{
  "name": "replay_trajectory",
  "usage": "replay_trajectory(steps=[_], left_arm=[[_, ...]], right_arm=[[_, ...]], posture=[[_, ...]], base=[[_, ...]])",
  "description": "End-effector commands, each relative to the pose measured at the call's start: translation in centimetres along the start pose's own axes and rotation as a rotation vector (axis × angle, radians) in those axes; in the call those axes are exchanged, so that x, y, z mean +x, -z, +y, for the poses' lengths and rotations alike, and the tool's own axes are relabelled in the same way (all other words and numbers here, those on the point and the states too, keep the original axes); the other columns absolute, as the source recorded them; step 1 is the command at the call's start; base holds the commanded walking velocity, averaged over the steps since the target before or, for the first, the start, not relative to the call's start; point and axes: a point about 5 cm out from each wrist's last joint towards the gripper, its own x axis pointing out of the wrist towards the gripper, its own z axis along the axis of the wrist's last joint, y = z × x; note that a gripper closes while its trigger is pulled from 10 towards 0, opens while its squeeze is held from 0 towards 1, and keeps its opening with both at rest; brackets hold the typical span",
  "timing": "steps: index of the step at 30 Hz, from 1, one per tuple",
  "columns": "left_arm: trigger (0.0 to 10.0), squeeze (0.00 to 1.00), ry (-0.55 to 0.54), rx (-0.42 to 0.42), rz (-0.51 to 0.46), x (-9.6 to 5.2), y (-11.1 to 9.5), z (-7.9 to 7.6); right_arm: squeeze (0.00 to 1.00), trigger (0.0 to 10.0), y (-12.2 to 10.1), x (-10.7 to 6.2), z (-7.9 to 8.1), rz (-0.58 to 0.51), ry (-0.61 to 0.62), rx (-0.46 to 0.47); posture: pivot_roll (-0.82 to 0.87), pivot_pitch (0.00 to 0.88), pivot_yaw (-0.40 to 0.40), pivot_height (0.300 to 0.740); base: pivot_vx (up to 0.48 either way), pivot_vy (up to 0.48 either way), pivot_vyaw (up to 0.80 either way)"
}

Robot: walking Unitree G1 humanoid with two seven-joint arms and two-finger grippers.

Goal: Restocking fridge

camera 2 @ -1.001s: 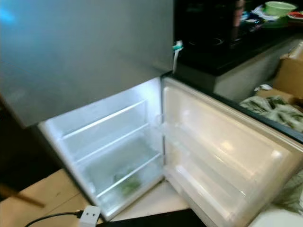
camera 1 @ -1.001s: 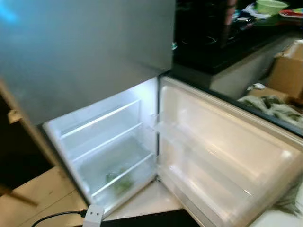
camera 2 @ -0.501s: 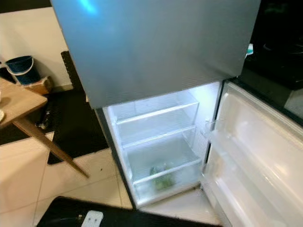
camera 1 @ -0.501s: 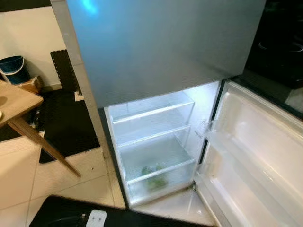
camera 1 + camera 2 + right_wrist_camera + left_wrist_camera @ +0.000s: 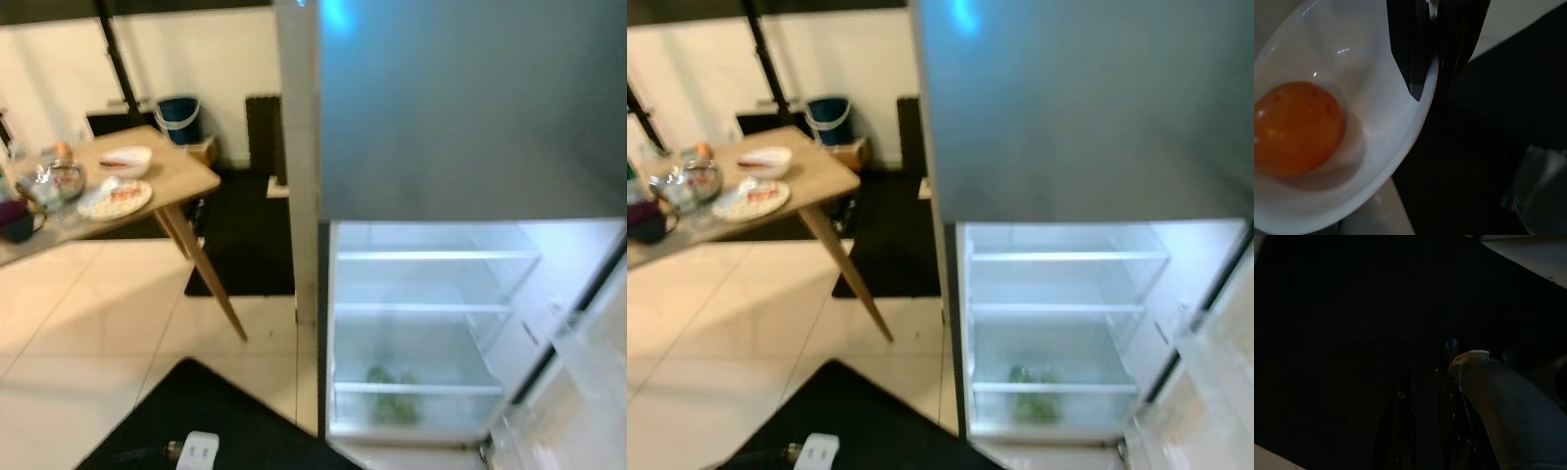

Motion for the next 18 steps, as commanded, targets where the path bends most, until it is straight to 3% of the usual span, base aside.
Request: replay_trajectory(steps=[1,11,18], left_arm=[[10.0,0.00,0.002,-0.013,-0.006,0.09,-0.34,-0.07],[10.0,0.00,0.009,-0.025,0.006,0.04,-0.01,-0.11],[10.0,0.00,0.025,-0.036,0.017,0.01,0.20,-0.17]], right_arm=[[0.00,10.0,0.14,-0.02,0.31,0.004,-0.005,-0.009],[0.00,10.0,0.07,-0.02,0.31,-0.001,0.001,-0.041],[0.00,10.0,0.20,-0.04,0.66,0.003,-0.007,-0.048]], posture=[[-0.13,0.000,0.039,0.740],[-0.13,0.000,0.039,0.740],[-0.13,0.000,0.036,0.740]], base=[[0.000,0.000,0.80],[0.000,0.000,0.80],[0.000,0.000,0.00]])
